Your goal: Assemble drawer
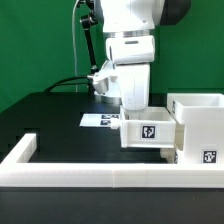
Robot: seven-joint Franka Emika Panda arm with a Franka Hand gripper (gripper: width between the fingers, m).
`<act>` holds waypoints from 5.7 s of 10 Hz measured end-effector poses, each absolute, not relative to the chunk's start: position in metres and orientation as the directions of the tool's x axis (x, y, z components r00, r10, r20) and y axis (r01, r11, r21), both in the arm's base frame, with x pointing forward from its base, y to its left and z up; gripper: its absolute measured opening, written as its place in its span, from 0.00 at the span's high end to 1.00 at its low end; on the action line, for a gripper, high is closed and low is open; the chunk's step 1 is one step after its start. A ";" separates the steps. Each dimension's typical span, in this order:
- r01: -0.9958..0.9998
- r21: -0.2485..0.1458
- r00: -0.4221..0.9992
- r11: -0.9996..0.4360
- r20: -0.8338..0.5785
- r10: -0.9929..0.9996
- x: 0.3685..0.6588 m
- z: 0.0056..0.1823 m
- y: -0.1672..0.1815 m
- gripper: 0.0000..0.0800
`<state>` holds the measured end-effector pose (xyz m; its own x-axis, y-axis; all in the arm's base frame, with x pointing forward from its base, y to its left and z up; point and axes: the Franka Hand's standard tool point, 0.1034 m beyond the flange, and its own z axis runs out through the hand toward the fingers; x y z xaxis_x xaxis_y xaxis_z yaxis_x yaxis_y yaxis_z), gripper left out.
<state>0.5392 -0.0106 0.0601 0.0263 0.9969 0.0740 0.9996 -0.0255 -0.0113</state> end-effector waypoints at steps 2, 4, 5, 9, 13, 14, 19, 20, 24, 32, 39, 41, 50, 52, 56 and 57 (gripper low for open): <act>0.999 -0.011 0.032 -0.032 0.074 0.997 0.540 0.060 -0.007 0.95; 0.999 -0.015 0.037 -0.036 0.074 0.997 0.539 0.059 -0.003 0.95; 0.999 -0.016 0.038 -0.037 0.075 0.996 0.539 0.058 -0.002 0.95; 0.999 -0.017 0.036 -0.034 0.075 0.997 0.538 0.057 -0.001 0.95; 0.999 -0.007 0.033 -0.032 0.076 0.997 0.539 0.054 -0.002 0.95; 0.999 -0.007 0.034 -0.034 0.076 0.997 0.539 0.054 -0.002 0.95; 0.999 -0.010 0.034 -0.033 0.077 0.996 0.540 0.053 -0.002 0.95; 0.999 -0.019 0.032 -0.031 0.077 0.997 0.544 0.054 -0.001 0.95; 0.997 -0.046 0.065 -0.062 0.073 0.995 0.545 0.054 0.006 0.94; 0.998 -0.010 0.063 -0.062 0.080 0.995 0.536 0.051 0.006 0.94; 0.998 -0.001 0.066 -0.066 0.077 0.995 0.542 0.053 0.018 0.94; 0.998 0.012 0.059 -0.060 0.074 0.996 0.543 0.053 0.018 0.94; 0.997 0.022 0.070 -0.072 0.071 0.995 0.545 0.061 0.014 0.43; 0.996 0.023 0.079 -0.080 0.061 0.995 0.546 0.072 0.013 0.25; 0.997 0.005 0.079 -0.080 0.038 0.996 0.560 0.098 -0.003 0.19; 0.996 -0.002 0.085 -0.085 0.032 0.996 0.565 0.100 -0.011 0.19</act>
Offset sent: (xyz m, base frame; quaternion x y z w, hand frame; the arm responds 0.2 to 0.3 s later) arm 0.0092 0.0089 0.0015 -0.0007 -0.0060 0.0063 1.0000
